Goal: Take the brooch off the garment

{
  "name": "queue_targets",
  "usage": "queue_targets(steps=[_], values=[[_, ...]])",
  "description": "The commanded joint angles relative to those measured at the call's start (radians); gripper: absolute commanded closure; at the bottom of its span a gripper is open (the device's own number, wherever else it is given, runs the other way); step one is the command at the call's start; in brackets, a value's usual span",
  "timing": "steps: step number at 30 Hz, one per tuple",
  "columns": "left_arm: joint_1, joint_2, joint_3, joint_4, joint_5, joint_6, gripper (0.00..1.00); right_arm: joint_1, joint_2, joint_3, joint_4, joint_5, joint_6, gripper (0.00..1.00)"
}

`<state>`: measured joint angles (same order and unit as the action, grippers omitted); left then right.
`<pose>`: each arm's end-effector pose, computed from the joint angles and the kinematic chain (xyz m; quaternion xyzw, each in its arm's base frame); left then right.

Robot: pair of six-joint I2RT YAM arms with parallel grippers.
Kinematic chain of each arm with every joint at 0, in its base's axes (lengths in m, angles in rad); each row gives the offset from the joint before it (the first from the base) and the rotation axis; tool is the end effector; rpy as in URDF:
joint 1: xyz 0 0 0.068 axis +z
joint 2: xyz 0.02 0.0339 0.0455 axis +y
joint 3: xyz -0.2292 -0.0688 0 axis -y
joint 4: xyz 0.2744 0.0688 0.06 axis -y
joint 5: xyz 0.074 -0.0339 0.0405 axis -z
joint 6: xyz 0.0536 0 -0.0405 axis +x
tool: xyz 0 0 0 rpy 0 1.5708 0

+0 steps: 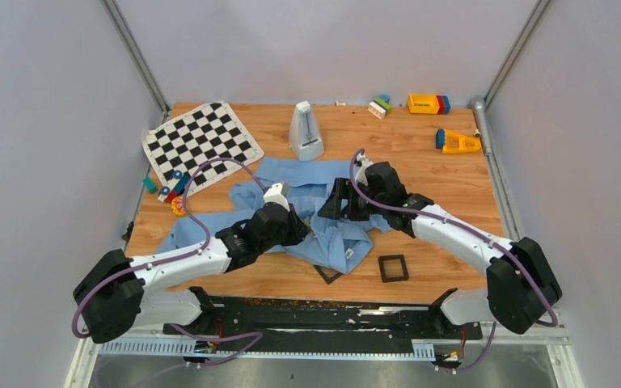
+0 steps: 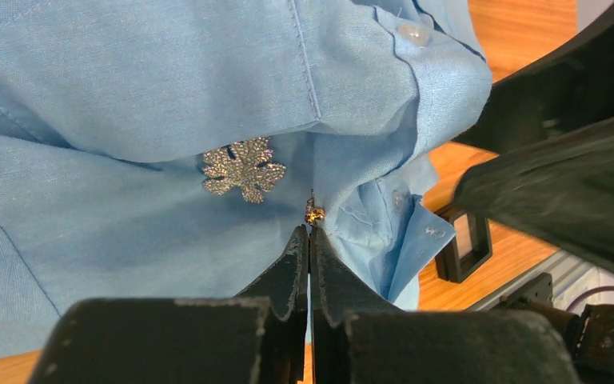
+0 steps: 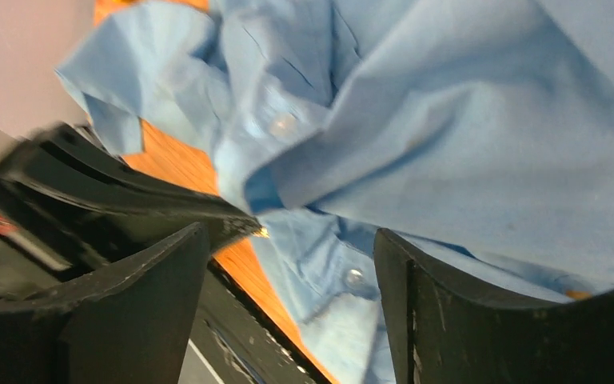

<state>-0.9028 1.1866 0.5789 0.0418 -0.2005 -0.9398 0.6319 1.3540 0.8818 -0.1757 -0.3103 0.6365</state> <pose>0.1945 -0.2292 0.1507 -0.0643 0.8710 -0.3285 0.3596 0.2663 0.2153 0.1905 -0.0668 0.8848 0.3721 0.2724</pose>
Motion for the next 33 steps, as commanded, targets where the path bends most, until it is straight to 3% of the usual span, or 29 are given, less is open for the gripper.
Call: queue_targets(steps=[1, 9, 22, 33], values=[[-0.004, -0.03, -0.015, 0.057, 0.027, 0.058, 1.0, 0.005, -0.017, -0.088, 0.111, -0.076, -0.098, 0.23], [-0.002, -0.072, -0.002, 0.016, 0.057, 0.104, 1.0, 0.007, 0.073, -0.14, 0.227, -0.186, -0.144, 0.27], [-0.002, -0.086, 0.05, -0.055, 0.215, 0.115, 1.0, 0.006, 0.006, -0.278, 0.485, -0.353, -0.116, 0.36], [-0.001, -0.142, 0.037, -0.047, 0.238, 0.099, 1.0, 0.006, 0.05, -0.277, 0.53, -0.454, -0.102, 0.46]])
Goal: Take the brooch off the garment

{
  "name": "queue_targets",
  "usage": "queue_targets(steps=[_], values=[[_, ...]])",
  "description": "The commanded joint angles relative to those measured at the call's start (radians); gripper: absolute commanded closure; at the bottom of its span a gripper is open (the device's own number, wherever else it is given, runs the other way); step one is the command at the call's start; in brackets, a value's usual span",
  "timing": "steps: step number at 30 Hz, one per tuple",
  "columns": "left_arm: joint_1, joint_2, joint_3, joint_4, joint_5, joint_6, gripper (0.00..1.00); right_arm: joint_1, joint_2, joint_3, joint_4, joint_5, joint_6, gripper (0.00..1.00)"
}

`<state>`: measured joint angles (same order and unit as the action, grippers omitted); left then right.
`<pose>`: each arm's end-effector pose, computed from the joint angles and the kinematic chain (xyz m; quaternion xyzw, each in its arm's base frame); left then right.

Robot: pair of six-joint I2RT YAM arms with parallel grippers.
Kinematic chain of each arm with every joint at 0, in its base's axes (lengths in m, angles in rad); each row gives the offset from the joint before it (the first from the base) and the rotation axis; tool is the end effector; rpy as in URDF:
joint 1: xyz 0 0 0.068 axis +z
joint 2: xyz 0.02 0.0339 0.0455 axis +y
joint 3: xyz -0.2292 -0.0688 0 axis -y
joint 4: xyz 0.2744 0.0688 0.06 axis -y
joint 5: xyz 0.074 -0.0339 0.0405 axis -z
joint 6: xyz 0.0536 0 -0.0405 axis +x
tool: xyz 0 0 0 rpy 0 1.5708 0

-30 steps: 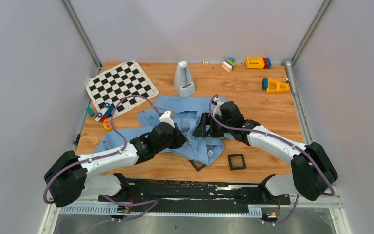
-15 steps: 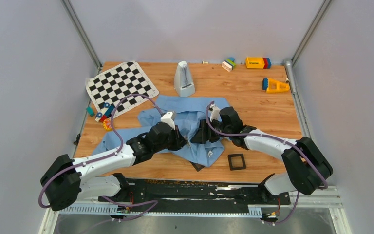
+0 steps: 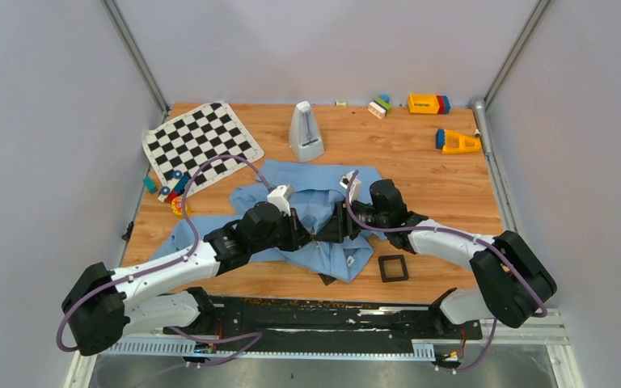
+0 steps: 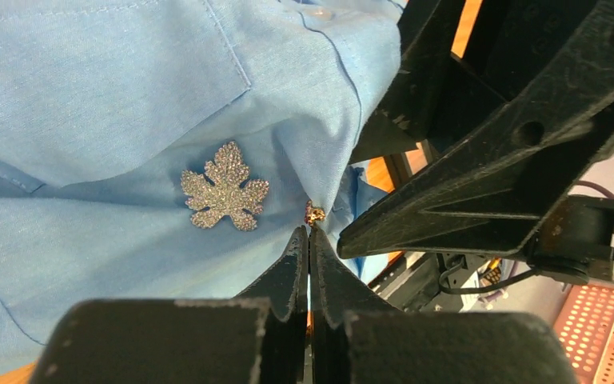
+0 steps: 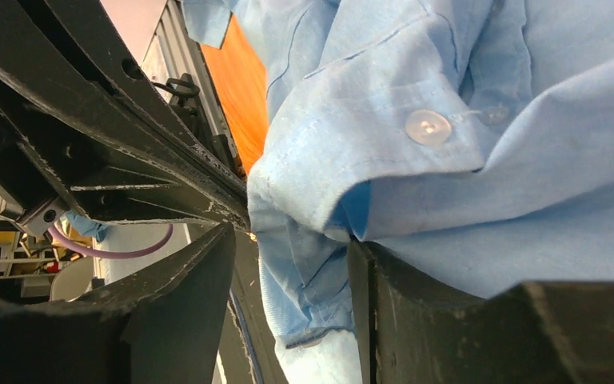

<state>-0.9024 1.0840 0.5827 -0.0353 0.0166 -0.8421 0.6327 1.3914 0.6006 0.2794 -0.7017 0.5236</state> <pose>0.1802 -0.2296 0.1716 0.0303 0.8687 -0.3832 0.3124 0.2335 0.2142 0.1299 -0.2176 0.7997 0.5077 0.2353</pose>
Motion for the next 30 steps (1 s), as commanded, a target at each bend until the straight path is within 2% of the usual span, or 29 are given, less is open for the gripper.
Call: queue_targets(steps=[1, 13, 20, 22, 25, 27, 30], values=[[-0.001, -0.042, 0.033, 0.03, 0.025, 0.001, 1.0, 0.005, 0.016, 0.005, 0.075, -0.065, 0.01, 0.47], [0.046, -0.072, -0.032, 0.16, 0.087, -0.047, 1.0, 0.005, 0.021, -0.002, 0.095, -0.1, 0.015, 0.7], [0.07, -0.074, -0.064, 0.236, 0.12, -0.085, 1.0, 0.005, 0.023, -0.001, 0.094, -0.107, 0.012, 0.74], [0.072, -0.077, -0.063, 0.231, 0.123, -0.08, 1.0, 0.005, 0.02, 0.0, 0.085, -0.097, 0.01, 0.7], [0.072, -0.083, -0.055, 0.179, 0.097, -0.054, 1.0, 0.004, -0.008, -0.007, 0.075, -0.061, 0.009, 0.54], [0.072, -0.093, -0.05, 0.089, 0.048, -0.045, 1.0, 0.003, -0.033, -0.022, 0.076, -0.035, 0.009, 0.45], [0.072, -0.116, -0.054, 0.051, -0.025, -0.041, 1.0, 0.002, -0.053, -0.032, 0.078, -0.017, 0.007, 0.43]])
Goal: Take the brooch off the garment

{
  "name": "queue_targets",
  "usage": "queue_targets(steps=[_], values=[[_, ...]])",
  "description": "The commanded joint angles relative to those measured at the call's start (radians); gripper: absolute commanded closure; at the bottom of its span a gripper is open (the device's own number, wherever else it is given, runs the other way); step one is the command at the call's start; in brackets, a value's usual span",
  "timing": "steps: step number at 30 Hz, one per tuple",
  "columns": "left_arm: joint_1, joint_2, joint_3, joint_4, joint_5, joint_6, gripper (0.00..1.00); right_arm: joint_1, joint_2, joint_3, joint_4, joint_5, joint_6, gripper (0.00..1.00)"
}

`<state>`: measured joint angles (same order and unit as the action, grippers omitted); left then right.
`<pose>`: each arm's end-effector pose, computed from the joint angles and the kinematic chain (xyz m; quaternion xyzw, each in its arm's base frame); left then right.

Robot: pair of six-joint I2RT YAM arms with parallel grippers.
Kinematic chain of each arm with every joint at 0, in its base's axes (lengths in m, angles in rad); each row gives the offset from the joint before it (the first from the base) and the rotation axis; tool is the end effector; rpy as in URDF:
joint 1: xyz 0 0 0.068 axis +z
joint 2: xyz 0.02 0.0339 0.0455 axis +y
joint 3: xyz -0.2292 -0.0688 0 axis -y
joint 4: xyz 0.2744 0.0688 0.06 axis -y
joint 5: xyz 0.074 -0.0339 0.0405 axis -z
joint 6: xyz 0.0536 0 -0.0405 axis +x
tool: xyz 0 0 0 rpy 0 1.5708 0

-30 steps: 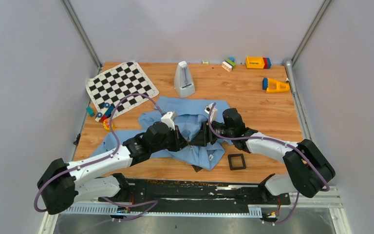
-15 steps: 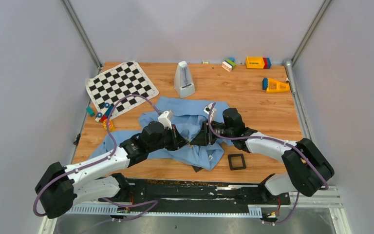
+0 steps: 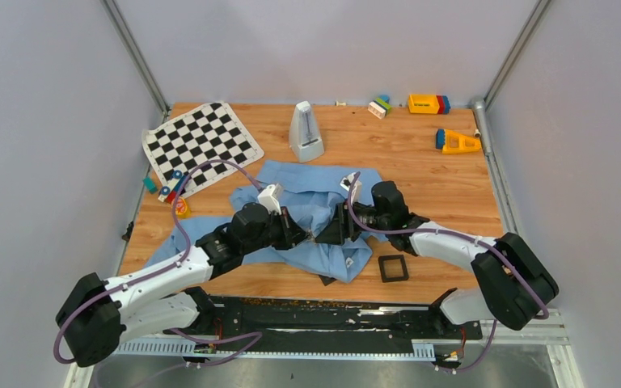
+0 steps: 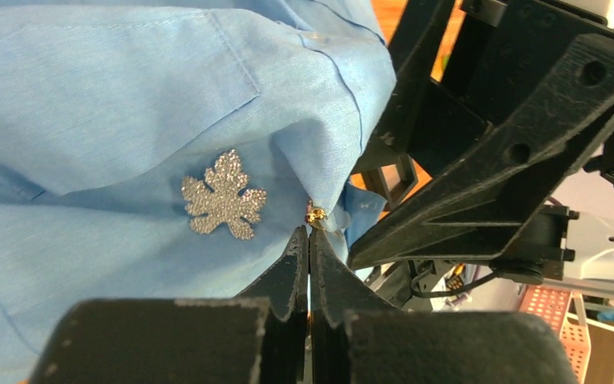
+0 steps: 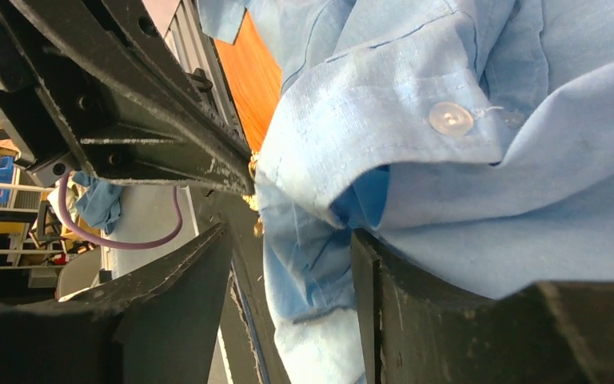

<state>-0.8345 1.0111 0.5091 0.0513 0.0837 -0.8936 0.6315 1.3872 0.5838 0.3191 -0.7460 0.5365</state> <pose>0.1863 -0.2123 0.1728 -0.0028 0.8468 -0.4267 0.3177 0.2305 0.2137 0.1302 -0.2260 0.7873 0.5257 0.2296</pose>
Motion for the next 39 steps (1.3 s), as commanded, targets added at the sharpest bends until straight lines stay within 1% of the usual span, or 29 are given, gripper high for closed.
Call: queue_targets(steps=[1, 4, 8, 11, 14, 16, 17, 18, 19, 21, 24, 26, 29, 32, 35, 37, 39], values=[[0.005, -0.048, 0.023, -0.058, -0.109, 0.009, 1.0, 0.004, -0.049, -0.017, 0.038, 0.029, -0.006, 0.44], [0.015, -0.071, 0.034, -0.089, -0.173, 0.001, 1.0, 0.003, -0.034, -0.013, 0.036, 0.022, -0.009, 0.48], [0.053, -0.11, 0.046, -0.096, -0.191, -0.01, 1.0, 0.004, -0.029, -0.007, 0.02, 0.04, -0.015, 0.5], [0.084, -0.166, 0.071, -0.177, -0.227, 0.008, 1.0, 0.001, -0.045, -0.007, -0.013, 0.1, -0.021, 0.51], [0.107, -0.233, 0.084, -0.257, -0.237, 0.052, 1.0, -0.005, -0.076, -0.016, -0.027, 0.131, -0.022, 0.5], [0.13, -0.266, 0.095, -0.259, -0.135, 0.107, 1.0, -0.007, -0.112, -0.023, -0.024, 0.128, -0.024, 0.48], [0.141, -0.275, 0.1, -0.26, -0.049, 0.125, 1.0, -0.008, -0.13, -0.025, -0.027, 0.125, -0.027, 0.46], [0.142, -0.278, 0.11, -0.26, -0.016, 0.157, 1.0, -0.012, -0.149, -0.025, -0.028, 0.118, -0.029, 0.44], [0.144, -0.283, 0.114, -0.258, 0.049, 0.171, 1.0, -0.014, -0.167, -0.026, -0.028, 0.108, -0.024, 0.42], [0.144, -0.293, 0.116, -0.249, 0.114, 0.201, 1.0, -0.018, -0.197, -0.019, -0.028, 0.083, -0.004, 0.4], [0.145, -0.324, 0.106, -0.202, 0.19, 0.229, 1.0, -0.019, -0.235, -0.004, -0.03, 0.056, 0.044, 0.41], [0.144, -0.34, 0.096, -0.163, 0.274, 0.236, 1.0, -0.02, -0.255, 0.001, -0.02, 0.044, 0.078, 0.46], [0.144, -0.347, 0.083, -0.116, 0.344, 0.23, 1.0, -0.019, -0.267, 0.013, 0.01, -0.012, 0.12, 0.52], [0.144, -0.33, 0.075, -0.065, 0.42, 0.22, 1.0, -0.019, -0.252, 0.034, 0.053, -0.11, 0.156, 0.53], [0.144, -0.303, 0.069, -0.014, 0.463, 0.204, 1.0, -0.017, -0.243, 0.045, 0.106, -0.18, 0.199, 0.53], [0.144, -0.284, 0.067, 0.015, 0.48, 0.2, 1.0, -0.015, -0.254, 0.045, 0.129, -0.199, 0.223, 0.53], [0.144, -0.274, 0.066, 0.025, 0.481, 0.2, 1.0, -0.015, -0.275, 0.048, 0.113, -0.183, 0.224, 0.53]])
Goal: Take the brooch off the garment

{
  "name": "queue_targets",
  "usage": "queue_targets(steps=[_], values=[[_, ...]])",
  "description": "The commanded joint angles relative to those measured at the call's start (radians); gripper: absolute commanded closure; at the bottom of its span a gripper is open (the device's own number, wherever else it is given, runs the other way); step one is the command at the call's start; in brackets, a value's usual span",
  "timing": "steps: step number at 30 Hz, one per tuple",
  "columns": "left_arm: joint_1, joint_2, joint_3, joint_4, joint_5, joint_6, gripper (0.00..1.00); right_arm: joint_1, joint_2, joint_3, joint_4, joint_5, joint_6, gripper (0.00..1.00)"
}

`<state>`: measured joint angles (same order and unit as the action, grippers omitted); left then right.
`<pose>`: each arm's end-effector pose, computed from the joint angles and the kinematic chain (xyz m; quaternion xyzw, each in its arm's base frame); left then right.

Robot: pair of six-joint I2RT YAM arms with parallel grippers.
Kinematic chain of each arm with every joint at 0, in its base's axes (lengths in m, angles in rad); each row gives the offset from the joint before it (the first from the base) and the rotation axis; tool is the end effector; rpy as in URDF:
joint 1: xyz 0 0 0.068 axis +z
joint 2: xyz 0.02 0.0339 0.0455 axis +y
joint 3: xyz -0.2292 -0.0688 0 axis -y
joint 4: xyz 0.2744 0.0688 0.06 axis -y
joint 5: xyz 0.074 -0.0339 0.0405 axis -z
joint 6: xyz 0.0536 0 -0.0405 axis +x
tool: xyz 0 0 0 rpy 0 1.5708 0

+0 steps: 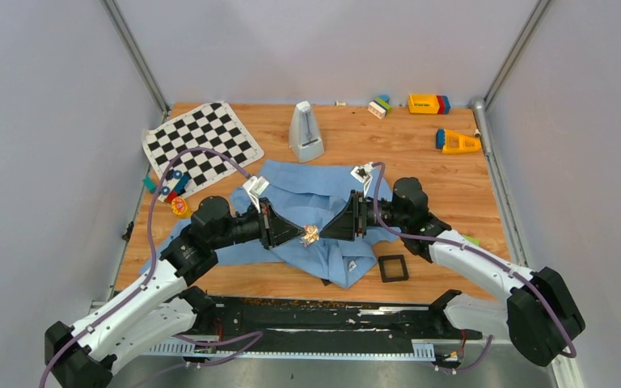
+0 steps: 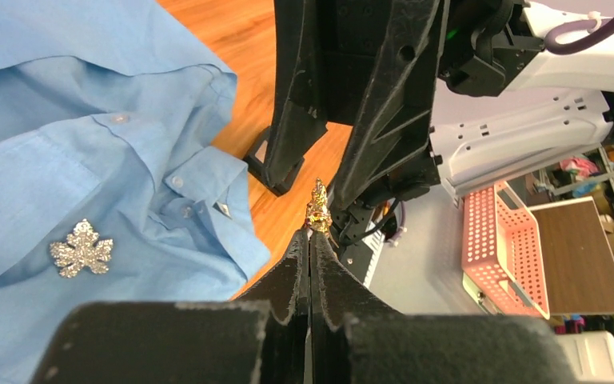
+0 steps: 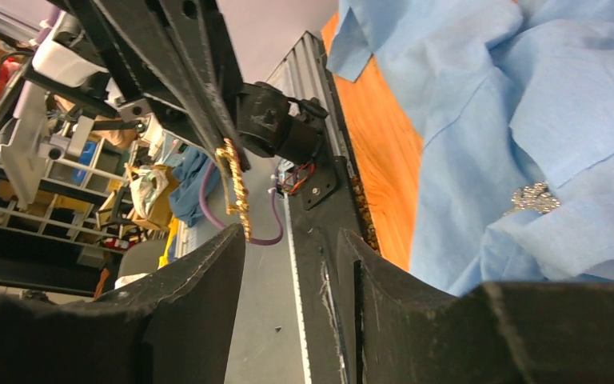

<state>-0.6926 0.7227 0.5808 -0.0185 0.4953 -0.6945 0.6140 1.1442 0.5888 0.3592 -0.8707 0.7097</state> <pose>0.1745 -0.1779 0.2663 0.1582 0.7384 -0.5453 0.3639 0.2187 0.2043 0.2073 -0.2337 0.7129 0.6107 0.2535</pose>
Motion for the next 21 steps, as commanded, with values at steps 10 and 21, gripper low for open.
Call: queue_targets(steps=[10, 21], values=[[0.002, 0.066, 0.002, 0.135, 0.089, -0.013, 1.0, 0.008, -0.012, 0.064, 0.076, -0.072, 0.061, 0.58], [0.002, 0.087, 0.004, 0.145, 0.085, -0.019, 1.0, 0.016, 0.023, 0.07, 0.09, -0.081, 0.089, 0.94]])
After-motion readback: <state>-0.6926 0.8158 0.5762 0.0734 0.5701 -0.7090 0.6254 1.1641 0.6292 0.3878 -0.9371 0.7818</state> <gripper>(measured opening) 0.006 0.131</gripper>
